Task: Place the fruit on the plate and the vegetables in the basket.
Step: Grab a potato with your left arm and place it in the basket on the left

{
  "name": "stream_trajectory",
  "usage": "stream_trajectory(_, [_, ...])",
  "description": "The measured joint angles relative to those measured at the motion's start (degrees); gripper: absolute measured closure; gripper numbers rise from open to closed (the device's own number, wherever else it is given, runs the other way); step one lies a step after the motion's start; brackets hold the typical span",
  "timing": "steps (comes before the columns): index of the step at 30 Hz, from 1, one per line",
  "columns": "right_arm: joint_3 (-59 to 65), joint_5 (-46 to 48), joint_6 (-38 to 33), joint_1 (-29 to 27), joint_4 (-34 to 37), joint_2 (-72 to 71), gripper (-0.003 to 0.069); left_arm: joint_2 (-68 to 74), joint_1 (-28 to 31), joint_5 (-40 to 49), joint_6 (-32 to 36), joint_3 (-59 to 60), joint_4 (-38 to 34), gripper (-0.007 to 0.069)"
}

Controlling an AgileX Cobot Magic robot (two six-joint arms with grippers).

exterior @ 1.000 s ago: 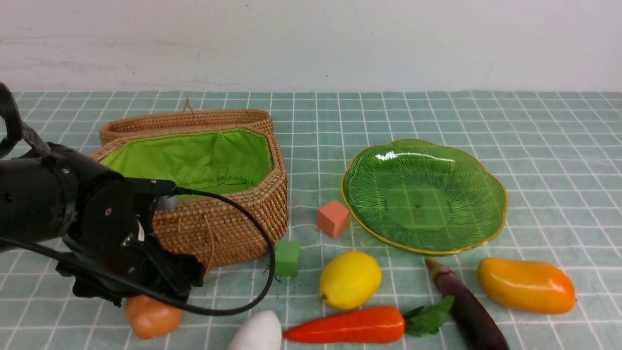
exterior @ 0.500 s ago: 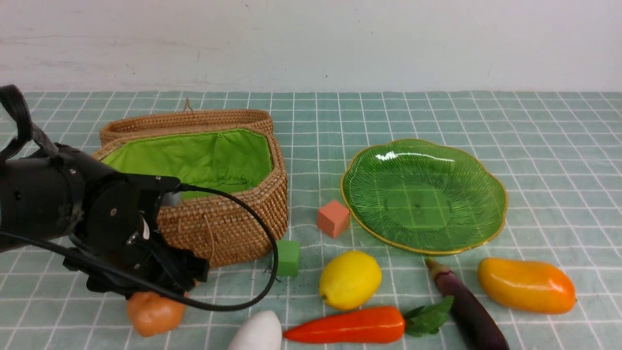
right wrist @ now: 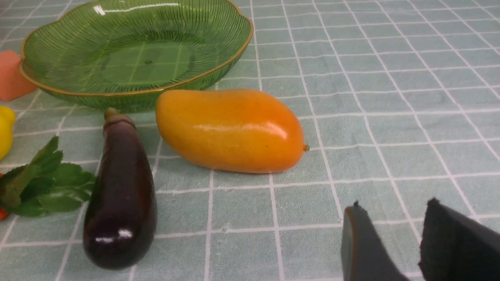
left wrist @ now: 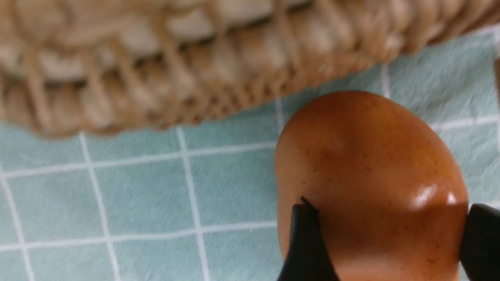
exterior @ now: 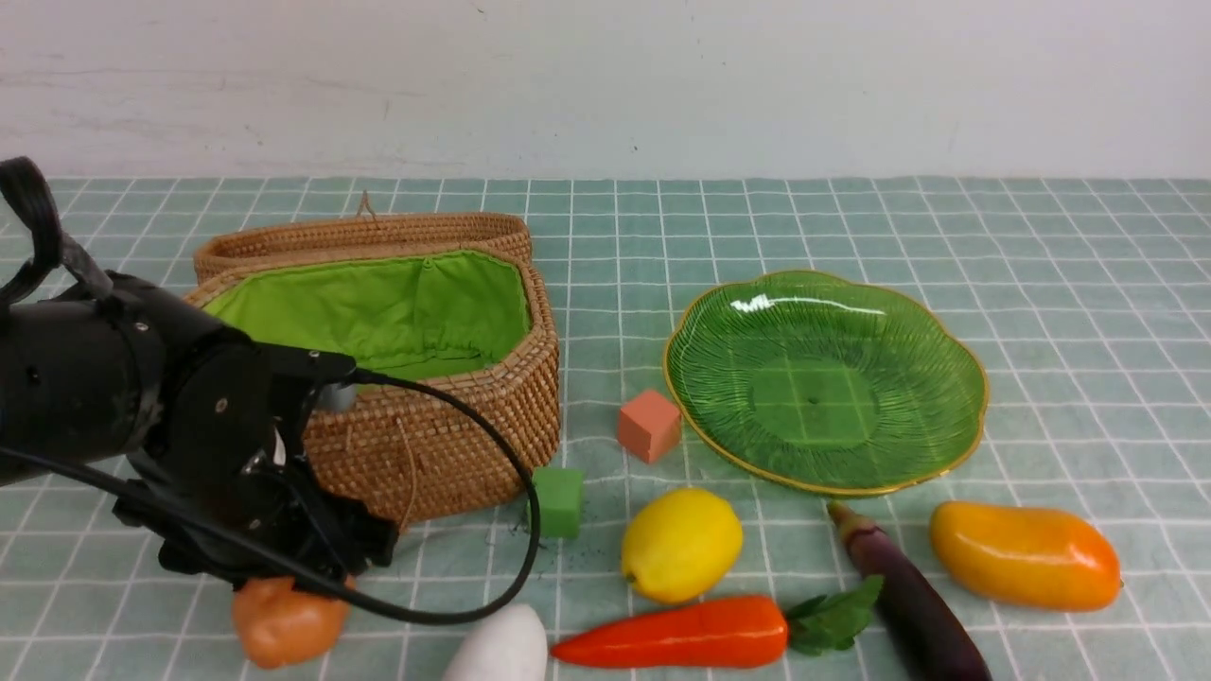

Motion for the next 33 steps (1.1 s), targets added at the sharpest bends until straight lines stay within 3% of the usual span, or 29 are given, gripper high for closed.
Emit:
stream_trajectory(8, [0.0,0.0,0.0,0.0,0.0,0.0,0.0418,-1.5,0.0,1.8,0.2,0.1,0.1,0.0231])
stream_trajectory(12, [0.0,0.0,0.0,0.0,0.0,0.0,0.0418,-2.5,0.0,1.8,0.2,0.1,0.0,0.0400])
stream_trajectory(14, [0.0,0.0,0.0,0.0,0.0,0.0,0.0418,-2.7,0.0,1.7,0.2,0.1,0.0,0.0573])
stream_trajectory(16, [0.0,0.0,0.0,0.0,0.0,0.0,0.0418,-2.7,0.0,1.7,0.2,0.1,0.0,0.0631])
stream_trajectory(18, [0.0,0.0,0.0,0.0,0.0,0.0,0.0418,-2.7,0.0,1.7,0.2,0.1,0.1,0.0634])
stream_trajectory(24, [0.0,0.0,0.0,0.0,0.0,0.0,0.0418,-2.7,0.0,2.1,0.2,0.1,0.2,0.0550])
stream_trajectory(25, [0.0,0.0,0.0,0.0,0.0,0.0,0.0418,-2.7,0.0,2.4,0.2,0.1,0.3,0.0484])
stream_trajectory(26, [0.0,0.0,0.0,0.0,0.0,0.0,0.0418,-2.7,0.0,2.4,0.2,0.1,0.3,0.0475])
stream_trajectory(28, [0.0,0.0,0.0,0.0,0.0,0.0,0.0418,-3.0,0.0,2.8,0.2,0.1,0.2,0.0388])
stream_trajectory(29, [0.0,0.0,0.0,0.0,0.0,0.0,0.0418,-3.3,0.0,2.9,0.2,0.1,0.0,0.0295])
stream_trajectory(33, [0.0,0.0,0.0,0.0,0.0,0.0,0.0418,-3.8,0.0,3.0,0.2,0.4,-0.2,0.0041])
